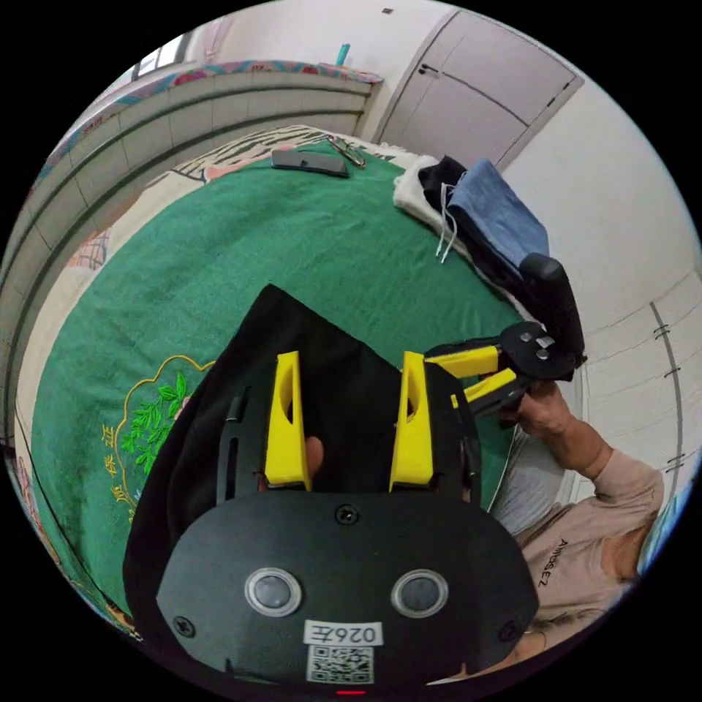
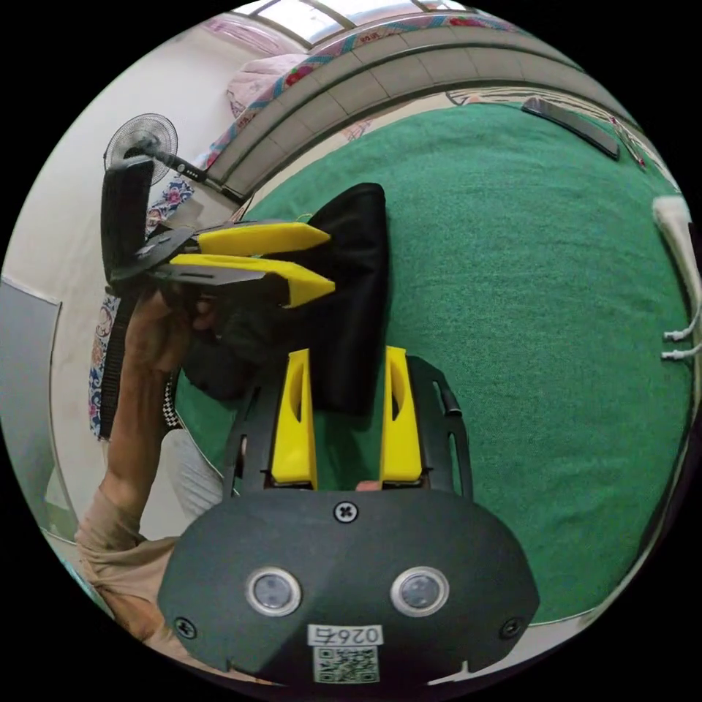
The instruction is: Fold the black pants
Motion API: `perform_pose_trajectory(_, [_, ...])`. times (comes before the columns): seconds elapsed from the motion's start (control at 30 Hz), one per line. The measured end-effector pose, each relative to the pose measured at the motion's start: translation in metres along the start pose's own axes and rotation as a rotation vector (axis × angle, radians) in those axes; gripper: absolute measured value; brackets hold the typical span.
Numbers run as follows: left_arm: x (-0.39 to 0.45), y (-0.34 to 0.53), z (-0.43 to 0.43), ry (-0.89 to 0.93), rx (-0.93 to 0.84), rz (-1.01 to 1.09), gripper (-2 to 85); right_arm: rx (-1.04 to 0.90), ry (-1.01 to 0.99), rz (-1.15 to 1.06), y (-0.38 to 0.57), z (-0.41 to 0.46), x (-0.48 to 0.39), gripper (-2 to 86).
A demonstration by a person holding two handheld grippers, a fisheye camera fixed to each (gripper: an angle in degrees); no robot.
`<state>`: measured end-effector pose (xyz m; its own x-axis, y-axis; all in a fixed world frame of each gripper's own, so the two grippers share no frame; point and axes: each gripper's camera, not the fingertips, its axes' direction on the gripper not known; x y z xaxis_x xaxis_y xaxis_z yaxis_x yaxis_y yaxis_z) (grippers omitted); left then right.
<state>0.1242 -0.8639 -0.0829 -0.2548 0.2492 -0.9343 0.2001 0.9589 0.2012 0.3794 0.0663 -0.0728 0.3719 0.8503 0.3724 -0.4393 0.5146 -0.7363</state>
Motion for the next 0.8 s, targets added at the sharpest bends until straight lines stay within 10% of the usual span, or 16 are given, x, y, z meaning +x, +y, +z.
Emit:
perform_pose_trajectory(0.23, [-0.001,-0.044,0.022,0.135,-0.163,-0.191,25.8,0.078,0.075,-0.153,0.005,0.018,-0.029,1.1])
perform_pose_trajectory(0.47, [0.021,-0.067,0.028,-0.107,-0.438,-0.169,10.8,0.106,0.206,-0.329,0.013,0.040,-0.064,0.1])
perform_pose_trajectory(0.8, [0.009,-0.035,-0.055,0.062,-0.227,-0.259,3.4,0.113,0.179,-0.223,0.018,0.075,-0.038,12.9])
